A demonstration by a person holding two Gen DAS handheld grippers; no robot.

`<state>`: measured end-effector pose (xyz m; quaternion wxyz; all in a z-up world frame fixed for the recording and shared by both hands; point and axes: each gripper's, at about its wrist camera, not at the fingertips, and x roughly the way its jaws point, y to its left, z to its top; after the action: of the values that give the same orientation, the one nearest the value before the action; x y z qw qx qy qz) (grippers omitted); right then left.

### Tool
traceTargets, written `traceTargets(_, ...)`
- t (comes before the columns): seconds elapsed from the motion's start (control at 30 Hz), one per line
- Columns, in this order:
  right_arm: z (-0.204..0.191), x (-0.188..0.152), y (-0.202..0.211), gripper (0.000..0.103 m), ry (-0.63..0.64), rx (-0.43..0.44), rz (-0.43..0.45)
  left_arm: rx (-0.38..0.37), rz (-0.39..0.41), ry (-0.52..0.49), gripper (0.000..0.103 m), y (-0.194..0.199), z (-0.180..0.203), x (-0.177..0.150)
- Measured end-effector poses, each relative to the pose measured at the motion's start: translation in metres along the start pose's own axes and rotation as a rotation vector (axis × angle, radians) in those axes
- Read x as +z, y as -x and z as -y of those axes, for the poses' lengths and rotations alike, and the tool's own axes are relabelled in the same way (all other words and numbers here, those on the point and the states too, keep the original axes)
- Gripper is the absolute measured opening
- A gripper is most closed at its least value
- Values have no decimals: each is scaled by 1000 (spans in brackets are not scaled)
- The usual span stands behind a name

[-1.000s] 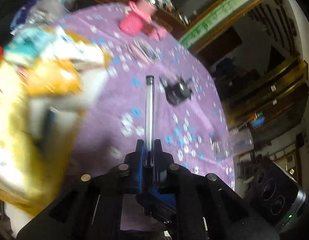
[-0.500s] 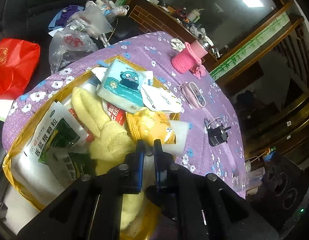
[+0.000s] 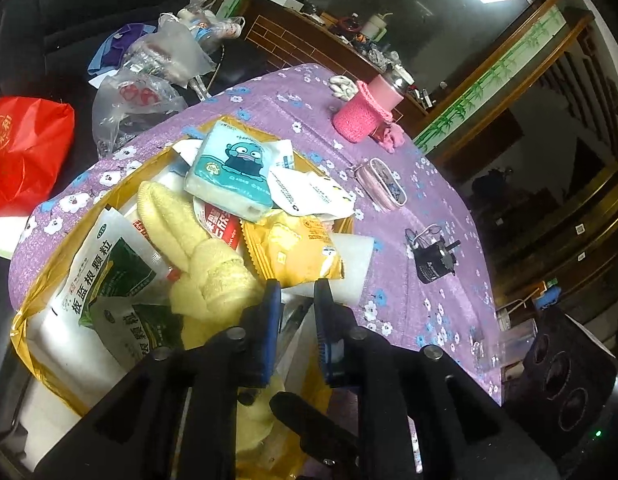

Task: Organize soft objects

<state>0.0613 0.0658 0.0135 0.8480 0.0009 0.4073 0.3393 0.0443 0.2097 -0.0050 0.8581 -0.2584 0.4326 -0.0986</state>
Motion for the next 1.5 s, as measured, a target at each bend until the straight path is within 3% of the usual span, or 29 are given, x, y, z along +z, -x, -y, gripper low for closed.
traceTargets(0.07,0,-2,4,41,0,1,5,3,5,-9,27,3,2,-1)
traceTargets(0.13,1,-3,10,46,-4,4,11,9,17,-22,47,8,6,-3)
traceTargets(0.17,1,-4,13,46,-6,7,14,19,29,-34,52,12,8,-4)
traceTargets(0.23,1,-5,21,57,2,-7,27,42,61,-53,66,20,13,-7)
traceTargets(0.37,-3,-12,37,68,21,-62,54,37,75,-41,66,28,14,-10)
traceTargets(0.47,-7,-18,43,74,30,-88,61,85,113,-30,66,34,16,-12)
traceTargets(0.57,-9,-25,51,78,27,-102,64,198,219,-70,67,47,20,-17)
traceTargets(0.63,-11,-29,56,80,21,-121,66,292,263,-102,72,51,25,-21)
traceTargets(0.77,-14,-35,61,84,11,-172,72,373,183,-181,72,44,29,-23)
traceTargets(0.93,-14,-42,65,85,-10,-179,50,605,173,-320,72,36,43,-35)
traceTargets(1.5,-4,-39,71,86,-54,-216,47,573,156,-299,72,40,37,-42)
